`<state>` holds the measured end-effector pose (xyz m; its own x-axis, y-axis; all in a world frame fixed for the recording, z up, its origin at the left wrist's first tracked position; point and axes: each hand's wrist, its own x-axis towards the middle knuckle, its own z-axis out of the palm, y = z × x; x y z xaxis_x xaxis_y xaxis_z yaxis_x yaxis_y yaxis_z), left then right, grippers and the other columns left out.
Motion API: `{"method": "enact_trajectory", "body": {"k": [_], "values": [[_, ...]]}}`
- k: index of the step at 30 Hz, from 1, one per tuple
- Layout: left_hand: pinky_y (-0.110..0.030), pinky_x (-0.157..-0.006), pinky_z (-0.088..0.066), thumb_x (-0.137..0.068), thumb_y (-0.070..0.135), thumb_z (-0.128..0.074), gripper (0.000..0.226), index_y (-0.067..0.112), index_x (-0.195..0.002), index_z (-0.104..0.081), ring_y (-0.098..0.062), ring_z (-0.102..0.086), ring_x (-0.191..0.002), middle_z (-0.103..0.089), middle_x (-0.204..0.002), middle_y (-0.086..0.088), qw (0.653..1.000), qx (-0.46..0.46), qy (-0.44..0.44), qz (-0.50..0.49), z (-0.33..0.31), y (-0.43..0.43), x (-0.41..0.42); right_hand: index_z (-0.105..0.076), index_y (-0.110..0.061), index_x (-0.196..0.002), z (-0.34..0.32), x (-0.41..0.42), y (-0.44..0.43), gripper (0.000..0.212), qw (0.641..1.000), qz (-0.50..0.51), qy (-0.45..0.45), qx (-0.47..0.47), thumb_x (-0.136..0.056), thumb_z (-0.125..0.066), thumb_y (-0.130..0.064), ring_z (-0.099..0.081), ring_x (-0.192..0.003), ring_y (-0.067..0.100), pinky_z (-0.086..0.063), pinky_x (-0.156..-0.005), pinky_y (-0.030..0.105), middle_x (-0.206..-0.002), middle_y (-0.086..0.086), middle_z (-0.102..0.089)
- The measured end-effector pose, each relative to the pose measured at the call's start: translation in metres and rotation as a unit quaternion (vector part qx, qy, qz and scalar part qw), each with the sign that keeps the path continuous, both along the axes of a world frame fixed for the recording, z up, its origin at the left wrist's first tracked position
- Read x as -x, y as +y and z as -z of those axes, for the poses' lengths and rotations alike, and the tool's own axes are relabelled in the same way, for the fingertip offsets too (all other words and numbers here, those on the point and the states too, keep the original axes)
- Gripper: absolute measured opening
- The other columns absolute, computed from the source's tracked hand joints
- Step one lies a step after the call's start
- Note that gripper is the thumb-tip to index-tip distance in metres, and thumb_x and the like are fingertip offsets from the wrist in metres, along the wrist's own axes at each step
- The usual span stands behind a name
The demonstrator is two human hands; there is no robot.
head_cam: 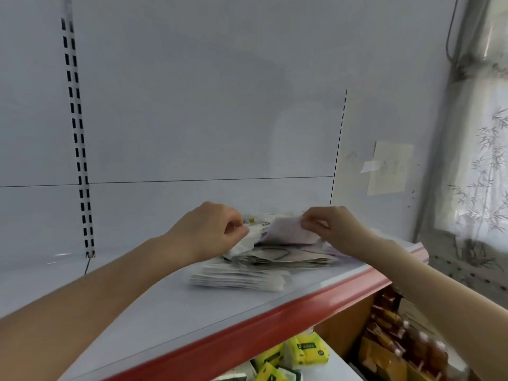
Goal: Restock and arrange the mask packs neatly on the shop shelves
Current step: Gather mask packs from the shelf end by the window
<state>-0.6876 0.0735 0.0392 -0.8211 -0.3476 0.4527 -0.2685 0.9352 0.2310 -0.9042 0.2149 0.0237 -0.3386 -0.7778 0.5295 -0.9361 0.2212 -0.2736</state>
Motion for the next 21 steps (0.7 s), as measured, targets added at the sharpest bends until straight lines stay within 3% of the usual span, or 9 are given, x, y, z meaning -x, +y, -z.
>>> {"method": "enact_trajectory", "body": {"k": [2,4,7,10,13,15,17,19,21], "values": [[-0.037,-0.079,-0.049,-0.092,0.031,-0.052,0.032,0.004,-0.088,-0.069,-0.023,-0.063,-0.082,-0.069,-0.084,-0.008,0.998,-0.056,0.038,-0.01,0.004,0.009,0.005,-0.068,-0.017,-0.089,0.001,0.005,0.0,0.014,0.998,0.015,0.031,0.047,-0.092,-0.055,-0.023,-0.062,-0.071,0.026,-0.05,-0.074,0.044,-0.076,0.004,-0.069],[-0.036,-0.079,-0.051,-0.094,0.032,-0.048,0.039,-0.002,-0.09,-0.065,-0.024,-0.066,-0.081,-0.069,-0.087,-0.013,0.981,-0.178,0.08,-0.018,0.006,0.019,0.01,-0.069,-0.015,-0.089,-0.001,0.0,0.001,0.017,0.995,0.008,0.044,0.086,-0.093,-0.054,-0.021,-0.059,-0.068,0.028,-0.049,-0.071,0.044,-0.071,0.006,-0.066],[-0.035,-0.075,-0.055,-0.097,0.041,-0.04,0.041,0.005,-0.1,-0.059,-0.024,-0.069,-0.083,-0.067,-0.098,-0.015,0.878,-0.459,0.134,-0.013,0.005,0.037,0.017,-0.069,-0.01,-0.088,-0.005,-0.022,0.006,0.02,0.991,-0.023,0.067,0.115,-0.094,-0.053,-0.02,-0.052,-0.064,0.026,-0.046,-0.066,0.038,-0.062,0.002,-0.055],[-0.036,-0.065,-0.057,-0.093,0.054,-0.037,0.055,0.005,-0.109,-0.056,-0.029,-0.069,-0.084,-0.067,-0.102,-0.02,0.781,-0.6,0.175,-0.002,0.003,0.045,0.019,-0.068,-0.01,-0.088,0.003,-0.054,0.008,0.027,0.988,-0.069,0.088,0.108,-0.095,-0.051,-0.029,-0.058,-0.067,0.029,-0.045,-0.065,0.038,-0.067,0.005,-0.063],[-0.034,-0.062,-0.057,-0.085,0.059,-0.047,0.06,0.002,-0.097,-0.064,-0.026,-0.069,-0.071,-0.069,-0.086,-0.018,0.757,-0.624,0.194,0.004,0.006,0.048,0.013,-0.069,-0.011,-0.079,0.022,-0.082,0.002,0.036,0.98,-0.11,0.111,0.125,-0.086,-0.045,-0.038,-0.06,-0.063,0.029,-0.048,-0.057,0.04,-0.068,0.006,-0.066],[-0.032,-0.062,-0.058,-0.083,0.046,-0.059,0.045,0.002,-0.086,-0.066,-0.021,-0.065,-0.06,-0.067,-0.074,-0.013,0.77,-0.606,0.2,-0.01,0.01,0.053,0.007,-0.068,-0.011,-0.071,0.036,-0.095,-0.006,0.035,0.971,-0.123,0.131,0.158,-0.082,-0.046,-0.035,-0.06,-0.055,0.028,-0.048,-0.045,0.037,-0.06,0.005,-0.063],[-0.025,-0.053,-0.055,-0.082,0.023,-0.067,0.021,0.004,-0.075,-0.061,-0.016,-0.06,-0.05,-0.061,-0.062,-0.009,0.785,-0.578,0.218,-0.038,0.017,0.055,0.003,-0.067,-0.011,-0.068,0.047,-0.106,-0.013,0.031,0.962,-0.15,0.129,0.187,-0.08,-0.049,-0.032,-0.059,-0.053,0.028,-0.047,-0.039,0.035,-0.058,0.004,-0.061],[-0.022,-0.045,-0.049,-0.08,0.003,-0.068,0.01,0.005,-0.082,-0.059,-0.016,-0.057,-0.047,-0.058,-0.06,-0.007,0.787,-0.559,0.246,-0.082,0.023,0.05,-0.003,-0.068,-0.013,-0.072,0.053,-0.115,-0.016,0.03,0.953,-0.189,0.124,0.2,-0.082,-0.051,-0.034,-0.062,-0.058,0.027,-0.049,-0.043,0.033,-0.065,0.002,-0.065],[-0.022,-0.046,-0.047,-0.077,-0.006,-0.066,0.023,0.007,-0.096,-0.06,-0.017,-0.056,-0.052,-0.059,-0.069,-0.007,0.783,-0.551,0.266,-0.111,0.025,0.046,-0.01,-0.069,-0.013,-0.074,0.052,-0.121,-0.016,0.034,0.949,-0.235,0.099,0.186,-0.085,-0.05,-0.039,-0.063,-0.064,0.026,-0.051,-0.048,0.035,-0.071,0.001,-0.068]]}}
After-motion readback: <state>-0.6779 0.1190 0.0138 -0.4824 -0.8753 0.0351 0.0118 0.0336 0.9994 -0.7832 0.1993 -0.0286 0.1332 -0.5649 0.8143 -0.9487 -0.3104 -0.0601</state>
